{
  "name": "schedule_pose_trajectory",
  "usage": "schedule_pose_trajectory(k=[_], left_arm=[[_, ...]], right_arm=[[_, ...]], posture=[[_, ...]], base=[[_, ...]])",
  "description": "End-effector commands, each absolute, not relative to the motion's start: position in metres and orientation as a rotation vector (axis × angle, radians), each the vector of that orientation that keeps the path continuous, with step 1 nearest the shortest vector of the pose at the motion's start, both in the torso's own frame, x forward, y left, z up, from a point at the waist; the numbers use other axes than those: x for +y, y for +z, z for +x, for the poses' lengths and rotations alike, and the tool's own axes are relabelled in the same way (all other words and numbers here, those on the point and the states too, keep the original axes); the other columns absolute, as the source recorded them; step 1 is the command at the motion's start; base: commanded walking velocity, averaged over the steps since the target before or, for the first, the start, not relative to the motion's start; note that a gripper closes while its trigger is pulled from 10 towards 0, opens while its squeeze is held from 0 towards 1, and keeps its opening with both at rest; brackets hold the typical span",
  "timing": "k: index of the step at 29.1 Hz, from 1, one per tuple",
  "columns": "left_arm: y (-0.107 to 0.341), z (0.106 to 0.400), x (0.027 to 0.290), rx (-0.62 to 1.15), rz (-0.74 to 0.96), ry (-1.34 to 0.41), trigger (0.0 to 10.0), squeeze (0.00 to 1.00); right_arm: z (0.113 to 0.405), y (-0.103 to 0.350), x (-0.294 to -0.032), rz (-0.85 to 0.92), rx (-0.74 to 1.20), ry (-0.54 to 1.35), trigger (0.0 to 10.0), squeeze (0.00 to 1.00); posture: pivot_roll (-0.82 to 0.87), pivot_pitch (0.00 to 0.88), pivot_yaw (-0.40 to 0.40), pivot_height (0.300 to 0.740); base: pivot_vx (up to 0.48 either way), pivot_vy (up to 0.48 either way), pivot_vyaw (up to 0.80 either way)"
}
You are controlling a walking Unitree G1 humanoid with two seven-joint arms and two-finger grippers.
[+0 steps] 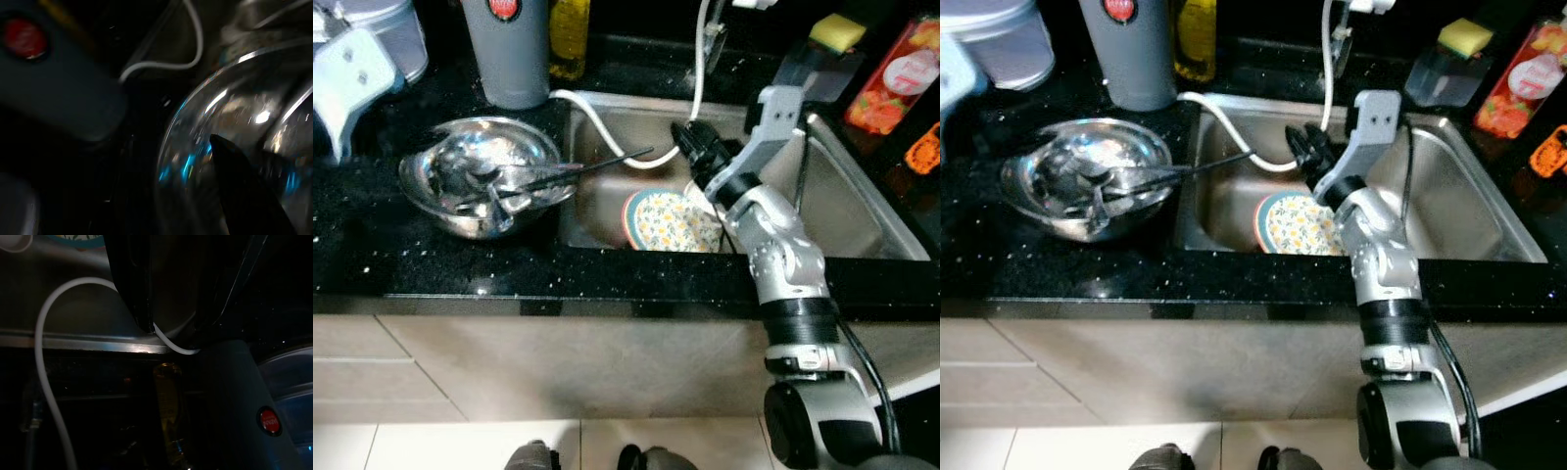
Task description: Kitchen organization
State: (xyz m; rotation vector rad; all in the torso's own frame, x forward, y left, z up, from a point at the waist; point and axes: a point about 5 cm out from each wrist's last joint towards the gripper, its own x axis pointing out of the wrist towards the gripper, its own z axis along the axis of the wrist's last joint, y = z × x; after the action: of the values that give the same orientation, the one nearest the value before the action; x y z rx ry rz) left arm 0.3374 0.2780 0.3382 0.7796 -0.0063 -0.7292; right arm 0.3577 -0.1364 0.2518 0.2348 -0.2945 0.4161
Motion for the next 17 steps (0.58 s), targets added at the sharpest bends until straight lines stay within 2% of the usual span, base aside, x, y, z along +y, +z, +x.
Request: schedule_pose_trajectory(k=[1, 7, 9, 11, 17], left_arm=[[0.328, 0.350, 0.263, 0.016, 0.751, -0.820, 10.0, 0.00], [0.320, 0.357, 0.243, 0.023, 0.683, -0.951, 10.0, 0.00], [0.320, 0.353, 0.236, 0.045, 0.669, -1.069, 10.0, 0.00], [0.321, 0.348, 0.236, 0.072, 0.696, -1.157, 10.0, 0.00], [0.327, 0.342, 0.243, 0.092, 0.748, -1.199, 10.0, 0.00]], right_arm=[[0.352, 0.248, -0.142, 0.250, -0.283, 0.394, 10.0, 0.00], [0.346, 0.247, -0.144, 0.255, -0.290, 0.372, 10.0, 0.00], [0.341, 0.246, -0.146, 0.254, -0.293, 0.354, 10.0, 0.00], [0.336, 0.245, -0.150, 0.254, -0.296, 0.330, 10.0, 0.00], [0.331, 0.244, -0.153, 0.257, -0.298, 0.308, 10.0, 0.00]], posture=[[0.19, 0.065, -0.037, 0.740], [0.16, 0.077, -0.004, 0.740], [0.13, 0.084, 0.035, 0.740], [0.12, 0.085, 0.046, 0.740], [0.11, 0.085, 0.061, 0.740]], base=[[0.000, 0.000, 0.00], [0.000, 0.000, 0.00], [0.000, 0.000, 0.00], [0.000, 0.000, 0.00], [0.000, 0.000, 0.00]])
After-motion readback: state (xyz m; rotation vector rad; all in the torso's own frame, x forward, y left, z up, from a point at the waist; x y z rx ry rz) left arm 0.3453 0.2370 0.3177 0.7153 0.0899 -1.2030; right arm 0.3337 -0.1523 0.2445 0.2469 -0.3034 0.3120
